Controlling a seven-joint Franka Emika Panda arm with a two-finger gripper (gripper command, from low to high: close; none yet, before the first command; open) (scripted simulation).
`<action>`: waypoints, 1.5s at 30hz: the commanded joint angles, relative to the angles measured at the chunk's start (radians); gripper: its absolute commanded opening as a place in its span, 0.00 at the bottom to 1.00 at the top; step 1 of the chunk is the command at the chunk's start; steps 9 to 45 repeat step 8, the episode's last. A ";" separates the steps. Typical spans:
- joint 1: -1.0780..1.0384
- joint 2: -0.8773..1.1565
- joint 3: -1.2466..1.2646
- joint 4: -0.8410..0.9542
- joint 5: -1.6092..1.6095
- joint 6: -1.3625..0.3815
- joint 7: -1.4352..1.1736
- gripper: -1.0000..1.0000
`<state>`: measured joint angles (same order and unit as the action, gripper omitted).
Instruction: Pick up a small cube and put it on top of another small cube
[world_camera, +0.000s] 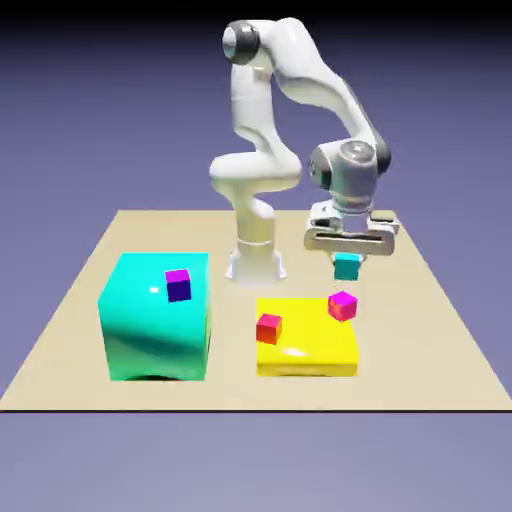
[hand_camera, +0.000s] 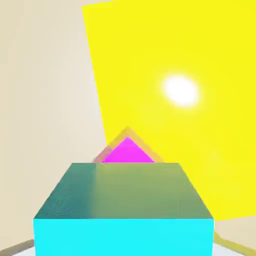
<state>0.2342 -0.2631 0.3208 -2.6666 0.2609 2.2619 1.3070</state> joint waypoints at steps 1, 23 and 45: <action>0.001 0.030 0.005 -0.013 -0.003 0.043 0.003 0.00; 0.004 0.100 0.016 -0.044 -0.002 0.143 0.006 1.00; 0.004 0.100 0.016 -0.044 -0.002 0.143 0.006 1.00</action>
